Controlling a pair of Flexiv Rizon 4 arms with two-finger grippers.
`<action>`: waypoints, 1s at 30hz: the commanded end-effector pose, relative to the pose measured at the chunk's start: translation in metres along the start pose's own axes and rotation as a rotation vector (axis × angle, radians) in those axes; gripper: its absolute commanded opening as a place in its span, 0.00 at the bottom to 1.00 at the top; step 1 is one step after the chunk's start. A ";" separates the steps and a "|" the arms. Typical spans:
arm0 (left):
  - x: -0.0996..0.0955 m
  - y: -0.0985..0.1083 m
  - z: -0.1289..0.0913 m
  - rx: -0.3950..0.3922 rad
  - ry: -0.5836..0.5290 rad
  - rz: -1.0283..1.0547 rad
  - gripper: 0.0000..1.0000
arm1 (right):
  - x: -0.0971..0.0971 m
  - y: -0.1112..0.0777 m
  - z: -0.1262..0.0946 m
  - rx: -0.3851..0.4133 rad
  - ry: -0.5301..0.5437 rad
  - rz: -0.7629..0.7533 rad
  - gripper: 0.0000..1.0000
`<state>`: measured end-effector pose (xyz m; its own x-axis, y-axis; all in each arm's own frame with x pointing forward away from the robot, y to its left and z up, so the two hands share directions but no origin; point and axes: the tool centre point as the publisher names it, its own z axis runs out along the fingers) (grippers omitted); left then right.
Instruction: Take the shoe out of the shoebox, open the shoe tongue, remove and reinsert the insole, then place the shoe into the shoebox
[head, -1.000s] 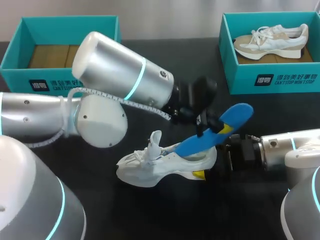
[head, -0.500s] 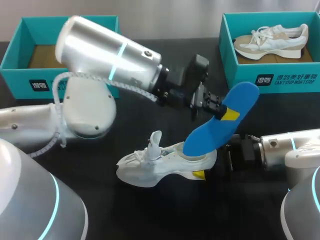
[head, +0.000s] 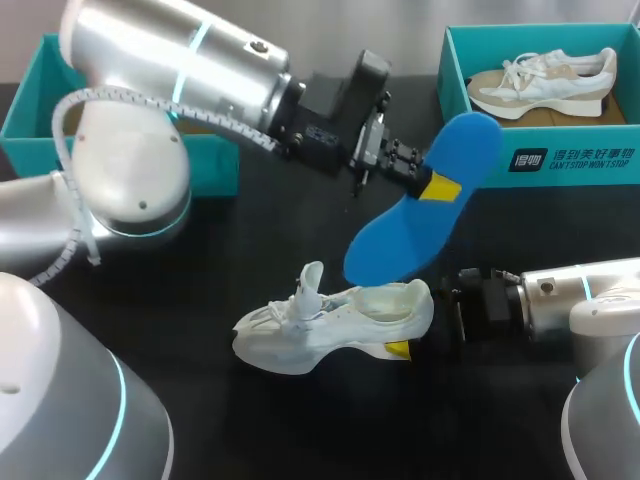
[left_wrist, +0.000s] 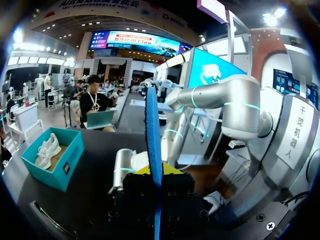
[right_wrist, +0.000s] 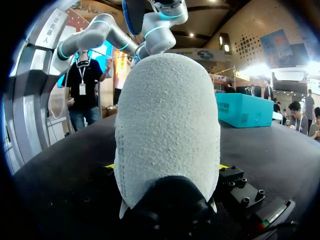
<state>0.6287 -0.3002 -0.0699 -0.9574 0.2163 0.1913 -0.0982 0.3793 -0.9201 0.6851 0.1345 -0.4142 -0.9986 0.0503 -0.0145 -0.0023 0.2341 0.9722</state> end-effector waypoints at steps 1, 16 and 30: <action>0.002 0.002 -0.007 0.000 0.000 0.001 0.00 | 0.001 0.001 0.001 0.004 -0.001 0.000 0.00; 0.041 -0.042 -0.066 0.155 -0.104 -0.026 0.00 | 0.001 0.001 0.001 0.004 -0.001 0.000 0.00; 0.046 -0.042 -0.079 0.207 -0.051 0.022 0.00 | 0.001 0.001 0.001 0.004 -0.001 0.000 0.00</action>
<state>0.6133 -0.2448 0.0056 -0.9711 0.1780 0.1592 -0.1257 0.1857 -0.9745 0.6850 0.1345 -0.4142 -0.9986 0.0504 -0.0145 -0.0023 0.2341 0.9722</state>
